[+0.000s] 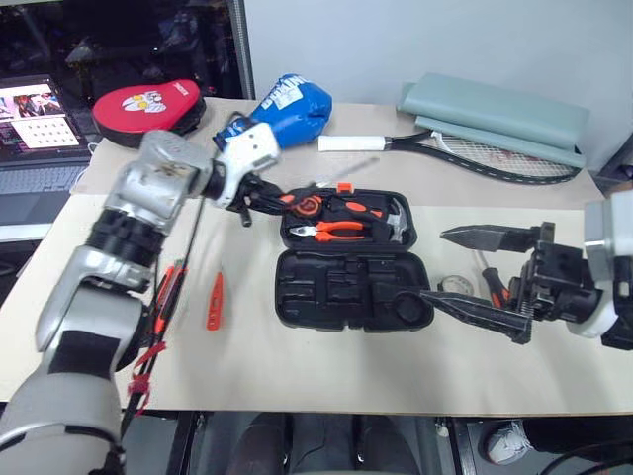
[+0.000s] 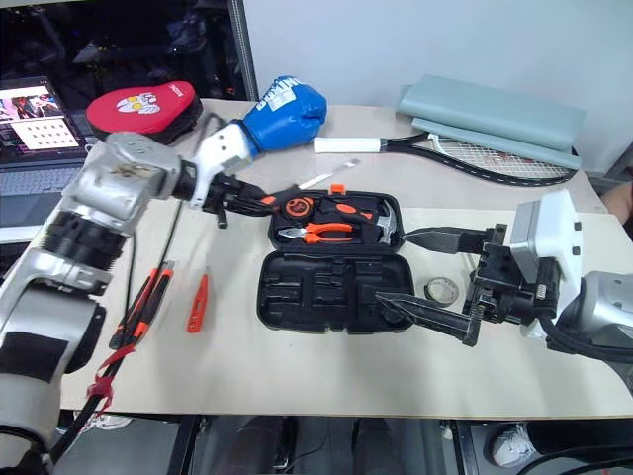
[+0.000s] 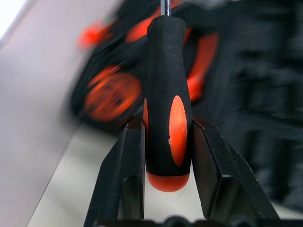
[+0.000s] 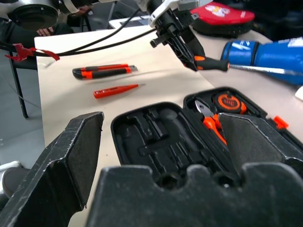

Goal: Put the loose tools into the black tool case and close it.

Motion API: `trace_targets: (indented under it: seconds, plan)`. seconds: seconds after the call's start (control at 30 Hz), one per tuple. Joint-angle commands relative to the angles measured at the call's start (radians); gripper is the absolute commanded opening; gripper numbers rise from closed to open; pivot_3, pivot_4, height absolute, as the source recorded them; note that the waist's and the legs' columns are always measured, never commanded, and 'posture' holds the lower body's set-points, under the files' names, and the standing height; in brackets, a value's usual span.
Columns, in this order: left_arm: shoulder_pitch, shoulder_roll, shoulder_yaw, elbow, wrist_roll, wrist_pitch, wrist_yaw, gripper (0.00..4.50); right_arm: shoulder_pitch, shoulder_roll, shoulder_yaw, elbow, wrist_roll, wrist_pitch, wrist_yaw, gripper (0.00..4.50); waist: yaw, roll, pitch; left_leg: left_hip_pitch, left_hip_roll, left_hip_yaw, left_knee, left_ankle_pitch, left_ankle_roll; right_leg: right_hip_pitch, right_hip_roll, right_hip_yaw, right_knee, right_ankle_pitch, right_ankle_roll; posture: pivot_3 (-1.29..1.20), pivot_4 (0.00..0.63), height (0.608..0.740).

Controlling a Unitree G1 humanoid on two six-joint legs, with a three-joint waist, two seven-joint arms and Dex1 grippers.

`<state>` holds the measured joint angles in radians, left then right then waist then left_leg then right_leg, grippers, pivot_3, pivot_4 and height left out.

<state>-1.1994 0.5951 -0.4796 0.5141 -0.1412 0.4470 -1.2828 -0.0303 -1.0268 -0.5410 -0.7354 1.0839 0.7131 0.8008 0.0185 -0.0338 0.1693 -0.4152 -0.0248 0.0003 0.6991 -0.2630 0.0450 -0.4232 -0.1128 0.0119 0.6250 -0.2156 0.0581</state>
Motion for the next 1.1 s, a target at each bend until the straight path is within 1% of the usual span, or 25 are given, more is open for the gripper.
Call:
trace_targets:
  seconds: [0.03, 0.1, 0.27, 0.4, 0.5, 0.67, 1.1]
  plan:
    - [-0.006, -0.006, -0.073, -0.103, 0.054, -0.050, -0.150, 0.90, 0.032, 0.000, -0.070, -0.030, 0.003, -0.003, -0.007, 4.50, -0.004, 0.000, 0.000, 0.000, 0.000, 0.000, 0.000, 0.000, 0.000, 0.000, 0.000, 0.000, 0.000, 0.000, 0.000, 0.00, 0.150, 0.737]
    - [0.013, 0.001, -0.111, -0.133, 0.098, -0.068, -0.179, 0.90, 0.049, 0.002, -0.086, -0.034, 0.004, -0.002, -0.016, 4.50, -0.012, 0.000, 0.000, 0.000, 0.000, 0.001, 0.000, 0.000, 0.000, 0.000, 0.000, 0.001, 0.000, 0.000, 0.000, 0.00, 0.150, 0.737]
    - [0.049, -0.024, -0.139, -0.169, 0.188, 0.049, -0.119, 0.90, 0.109, 0.020, -0.134, -0.066, 0.021, 0.000, -0.042, 4.50, -0.016, 0.000, 0.000, 0.002, 0.001, 0.000, 0.000, 0.000, 0.000, 0.000, 0.001, 0.002, 0.001, 0.000, 0.000, 0.00, 0.150, 0.737]
    - [0.082, -0.012, -0.134, -0.155, 0.249, -0.023, -0.090, 0.90, 0.155, 0.023, -0.172, -0.075, 0.017, 0.000, -0.041, 4.50, -0.013, 0.000, 0.000, 0.002, 0.001, 0.000, 0.004, 0.000, 0.000, 0.000, 0.001, 0.002, 0.002, 0.000, 0.000, 0.00, 0.150, 0.737]
    - [0.089, -0.021, -0.115, -0.143, 0.257, -0.001, -0.091, 0.90, 0.169, 0.014, -0.197, -0.058, 0.012, -0.001, -0.030, 4.50, -0.009, 0.000, 0.000, 0.002, 0.001, 0.000, 0.006, 0.000, 0.000, 0.001, 0.000, 0.002, 0.003, 0.000, 0.000, 0.00, 0.150, 0.737]
    - [0.092, -0.074, -0.102, -0.088, 0.286, -0.005, -0.026, 0.90, 0.177, 0.013, -0.203, -0.042, 0.000, -0.004, -0.021, 4.50, -0.005, 0.000, 0.000, 0.003, 0.001, -0.001, 0.006, 0.000, 0.000, 0.001, 0.001, 0.002, 0.004, 0.000, 0.000, 0.00, 0.150, 0.737]
    - [0.095, -0.093, -0.097, -0.058, 0.311, -0.027, -0.043, 0.90, 0.164, 0.019, -0.180, -0.035, 0.001, -0.012, -0.040, 4.50, -0.007, 0.000, 0.000, 0.003, 0.001, 0.000, 0.007, 0.000, 0.000, 0.001, 0.001, 0.002, 0.004, 0.000, 0.000, 0.00, 0.150, 0.737]
